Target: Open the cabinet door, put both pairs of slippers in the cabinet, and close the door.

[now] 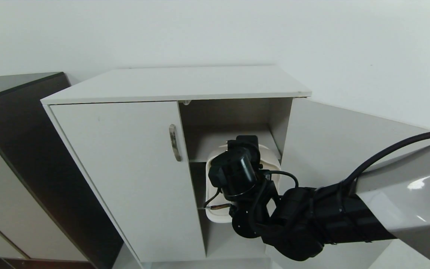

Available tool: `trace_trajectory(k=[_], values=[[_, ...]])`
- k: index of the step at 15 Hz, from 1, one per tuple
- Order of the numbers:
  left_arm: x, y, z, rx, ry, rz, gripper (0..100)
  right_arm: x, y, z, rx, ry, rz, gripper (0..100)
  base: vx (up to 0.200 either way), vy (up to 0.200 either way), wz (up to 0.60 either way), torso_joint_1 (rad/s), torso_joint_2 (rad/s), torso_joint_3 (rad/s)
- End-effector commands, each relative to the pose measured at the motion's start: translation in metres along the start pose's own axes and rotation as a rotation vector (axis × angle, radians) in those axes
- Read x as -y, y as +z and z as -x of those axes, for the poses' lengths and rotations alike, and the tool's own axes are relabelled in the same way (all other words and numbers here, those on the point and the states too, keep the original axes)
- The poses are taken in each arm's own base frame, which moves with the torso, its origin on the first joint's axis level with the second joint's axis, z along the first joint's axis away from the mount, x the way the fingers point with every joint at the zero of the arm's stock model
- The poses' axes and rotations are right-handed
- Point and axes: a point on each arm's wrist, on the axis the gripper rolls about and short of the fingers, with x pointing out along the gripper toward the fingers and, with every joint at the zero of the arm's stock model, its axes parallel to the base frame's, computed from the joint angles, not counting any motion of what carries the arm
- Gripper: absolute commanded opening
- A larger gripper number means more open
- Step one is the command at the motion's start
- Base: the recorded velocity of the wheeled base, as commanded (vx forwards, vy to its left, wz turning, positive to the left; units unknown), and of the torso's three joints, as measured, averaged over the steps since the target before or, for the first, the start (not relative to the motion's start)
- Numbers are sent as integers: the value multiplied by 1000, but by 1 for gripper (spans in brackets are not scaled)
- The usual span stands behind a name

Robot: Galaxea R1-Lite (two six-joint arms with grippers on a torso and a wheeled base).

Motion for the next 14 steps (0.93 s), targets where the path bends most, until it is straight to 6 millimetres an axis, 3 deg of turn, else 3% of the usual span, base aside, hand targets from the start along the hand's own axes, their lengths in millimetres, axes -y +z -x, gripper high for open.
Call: trace_trajectory(k=[1,4,9,14], values=[[0,0,0,1,0,0,0,0,0,-1,2,-1,5,0,200,0,0,-2,7,2],[0,0,0,0,0,0,0,3,2,-7,18,-9,40,0,200,0,0,2,2,4],[0,0,0,0,0,0,0,4,5,-10,40,-4,62,0,0,0,0,0,0,0],[0,0,0,0,0,0,0,9,0,-31,13,22,85,0,0,0,0,0,0,0]])
